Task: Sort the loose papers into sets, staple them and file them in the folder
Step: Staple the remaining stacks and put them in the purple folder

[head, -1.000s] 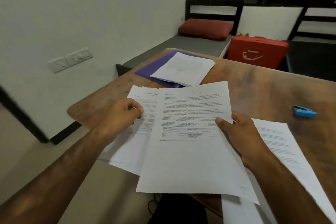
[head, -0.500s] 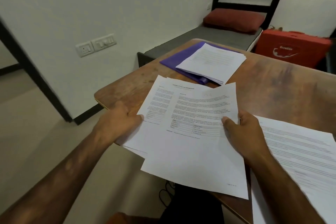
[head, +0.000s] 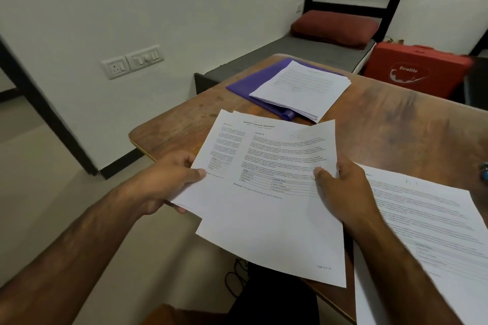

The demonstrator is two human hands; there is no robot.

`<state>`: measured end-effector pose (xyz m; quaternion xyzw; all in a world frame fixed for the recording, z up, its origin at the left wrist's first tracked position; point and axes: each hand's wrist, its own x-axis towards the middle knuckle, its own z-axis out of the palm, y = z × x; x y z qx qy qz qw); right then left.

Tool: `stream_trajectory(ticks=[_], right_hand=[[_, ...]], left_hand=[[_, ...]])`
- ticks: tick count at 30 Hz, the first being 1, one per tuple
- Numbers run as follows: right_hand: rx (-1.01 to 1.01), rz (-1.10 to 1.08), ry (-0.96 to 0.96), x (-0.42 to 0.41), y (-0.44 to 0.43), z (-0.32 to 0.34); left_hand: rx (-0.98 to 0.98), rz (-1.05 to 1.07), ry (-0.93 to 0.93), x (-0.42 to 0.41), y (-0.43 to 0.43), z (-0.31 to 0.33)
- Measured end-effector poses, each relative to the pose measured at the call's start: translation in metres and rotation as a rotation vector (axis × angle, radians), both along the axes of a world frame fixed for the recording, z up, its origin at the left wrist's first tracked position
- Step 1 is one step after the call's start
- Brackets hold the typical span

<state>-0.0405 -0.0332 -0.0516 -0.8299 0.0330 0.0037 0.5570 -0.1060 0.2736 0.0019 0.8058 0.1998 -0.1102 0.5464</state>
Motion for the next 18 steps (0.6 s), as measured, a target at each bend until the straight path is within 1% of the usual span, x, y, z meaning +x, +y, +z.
stream_trajectory(ticks=[5,9,15,18], right_hand=[[0.034,-0.013,0.061,0.005,0.000,0.002],[0.079,-0.025,0.073,0.005,-0.002,0.007],[0.112,-0.051,0.084,0.001,-0.001,0.015],[0.124,-0.070,0.076,-0.002,0.001,0.018]], left_hand=[[-0.017,0.091,-0.123,0.003,0.022,-0.006],[-0.049,0.182,-0.140,0.000,0.054,-0.012],[-0.208,0.342,-0.189,-0.010,0.101,-0.005],[-0.290,0.369,-0.207,-0.013,0.110,0.001]])
